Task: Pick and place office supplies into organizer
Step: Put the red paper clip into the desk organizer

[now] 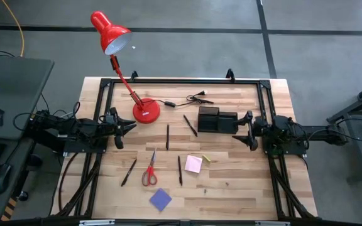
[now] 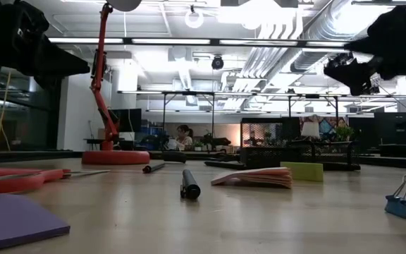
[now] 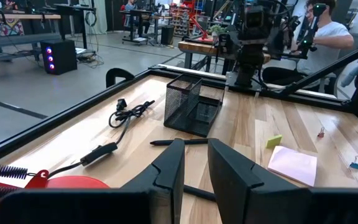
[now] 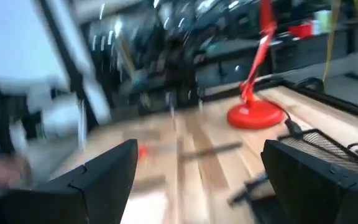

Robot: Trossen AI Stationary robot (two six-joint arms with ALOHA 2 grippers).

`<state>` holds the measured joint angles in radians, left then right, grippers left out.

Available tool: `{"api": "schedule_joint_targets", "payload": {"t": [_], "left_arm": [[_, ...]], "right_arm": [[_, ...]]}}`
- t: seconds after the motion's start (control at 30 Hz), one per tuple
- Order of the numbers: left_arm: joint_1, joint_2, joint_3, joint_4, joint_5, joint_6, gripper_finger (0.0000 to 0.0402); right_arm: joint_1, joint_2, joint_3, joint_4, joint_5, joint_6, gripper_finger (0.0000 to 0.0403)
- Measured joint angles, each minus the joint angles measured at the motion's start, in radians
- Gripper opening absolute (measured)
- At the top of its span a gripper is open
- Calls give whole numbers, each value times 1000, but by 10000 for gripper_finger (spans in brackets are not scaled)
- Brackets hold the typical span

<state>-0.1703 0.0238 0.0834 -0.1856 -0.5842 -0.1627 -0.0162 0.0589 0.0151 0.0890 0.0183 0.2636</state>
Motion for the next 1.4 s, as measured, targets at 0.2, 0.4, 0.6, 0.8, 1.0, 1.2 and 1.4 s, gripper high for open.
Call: {"api": "schedule_joint_targets", "payload": {"t": [0.2, 0.4, 0.6, 0.8, 1.0, 1.2, 1.4], "left_arm": [[0, 0, 0, 0, 0, 0, 61], [0, 0, 0, 0, 0, 0, 62], [0, 0, 0, 0, 0, 0, 62], [0, 0, 0, 0, 0, 0, 61], [0, 0, 0, 0, 0, 0, 63], [0, 0, 0, 0, 0, 0, 60], [0, 0, 0, 0, 0, 0, 63]], "right_arm": [[-3, -1, 0, 114, 196, 203, 332], [-3, -1, 1, 132, 365, 266, 332], [-5, 0, 1, 107, 531, 293, 333], [66, 14, 2, -3, 522, 382, 332], [231, 97, 2, -3, 573, 481, 332], [444, 255, 2, 313, 779, 310, 332], [644, 547, 110, 396, 1016, 251, 332]]}}
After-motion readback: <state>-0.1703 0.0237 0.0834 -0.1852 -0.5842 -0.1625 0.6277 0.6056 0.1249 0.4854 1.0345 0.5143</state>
